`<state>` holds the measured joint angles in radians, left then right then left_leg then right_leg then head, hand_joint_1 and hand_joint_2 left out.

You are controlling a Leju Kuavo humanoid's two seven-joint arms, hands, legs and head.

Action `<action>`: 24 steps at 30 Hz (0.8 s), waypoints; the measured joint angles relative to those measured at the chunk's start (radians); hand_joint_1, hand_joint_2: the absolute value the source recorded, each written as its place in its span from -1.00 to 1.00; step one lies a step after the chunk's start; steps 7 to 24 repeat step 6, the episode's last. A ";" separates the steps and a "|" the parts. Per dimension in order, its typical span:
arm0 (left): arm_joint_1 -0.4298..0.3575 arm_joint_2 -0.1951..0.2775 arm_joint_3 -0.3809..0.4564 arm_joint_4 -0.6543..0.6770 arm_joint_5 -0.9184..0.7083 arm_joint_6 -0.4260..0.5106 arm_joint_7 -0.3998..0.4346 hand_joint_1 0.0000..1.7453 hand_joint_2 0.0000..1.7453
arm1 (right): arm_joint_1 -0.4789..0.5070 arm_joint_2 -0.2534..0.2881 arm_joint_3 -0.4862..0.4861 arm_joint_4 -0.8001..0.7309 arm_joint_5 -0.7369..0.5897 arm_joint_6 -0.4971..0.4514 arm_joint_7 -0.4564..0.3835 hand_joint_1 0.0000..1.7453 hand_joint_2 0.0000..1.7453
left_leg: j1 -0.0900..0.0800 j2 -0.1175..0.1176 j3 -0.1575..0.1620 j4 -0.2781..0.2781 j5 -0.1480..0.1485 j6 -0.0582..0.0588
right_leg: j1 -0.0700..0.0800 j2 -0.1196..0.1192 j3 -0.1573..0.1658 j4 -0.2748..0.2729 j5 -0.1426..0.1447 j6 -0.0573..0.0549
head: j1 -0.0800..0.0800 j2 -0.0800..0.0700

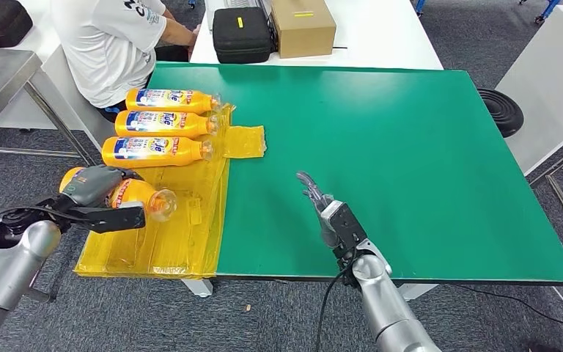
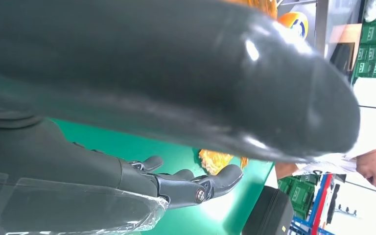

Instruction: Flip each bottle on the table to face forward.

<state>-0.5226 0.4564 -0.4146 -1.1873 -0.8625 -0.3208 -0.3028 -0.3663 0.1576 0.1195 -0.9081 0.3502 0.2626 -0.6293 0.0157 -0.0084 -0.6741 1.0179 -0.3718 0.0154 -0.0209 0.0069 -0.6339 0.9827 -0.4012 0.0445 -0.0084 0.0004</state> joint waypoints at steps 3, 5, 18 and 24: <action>0.000 0.004 -0.022 0.017 0.022 -0.007 -0.004 1.00 1.00 | 0.007 0.000 -0.009 -0.015 -0.004 -0.007 0.002 -1.00 -1.00 | 0.000 0.000 0.000 0.000 0.000 0.000 | 0.000 0.000 0.000 0.000 0.000 0.000 | 0.000 0.000; 0.004 0.004 -0.034 0.033 0.038 -0.002 0.001 1.00 1.00 | 0.011 0.000 -0.016 -0.030 -0.007 -0.009 0.005 -1.00 -1.00 | 0.000 0.000 0.000 0.000 0.000 0.000 | 0.000 0.000 0.000 0.000 0.000 0.000 | 0.000 0.000; 0.006 0.004 -0.036 0.038 0.041 0.000 0.004 1.00 1.00 | 0.012 0.000 -0.018 -0.034 -0.008 -0.009 0.006 -1.00 -1.00 | 0.000 0.000 0.000 0.000 0.000 0.000 | 0.000 0.000 0.000 0.000 0.000 0.000 | 0.000 0.000; 0.006 0.004 -0.036 0.038 0.041 0.000 0.004 1.00 1.00 | 0.012 0.000 -0.018 -0.034 -0.008 -0.009 0.006 -1.00 -1.00 | 0.000 0.000 0.000 0.000 0.000 0.000 | 0.000 0.000 0.000 0.000 0.000 0.000 | 0.000 0.000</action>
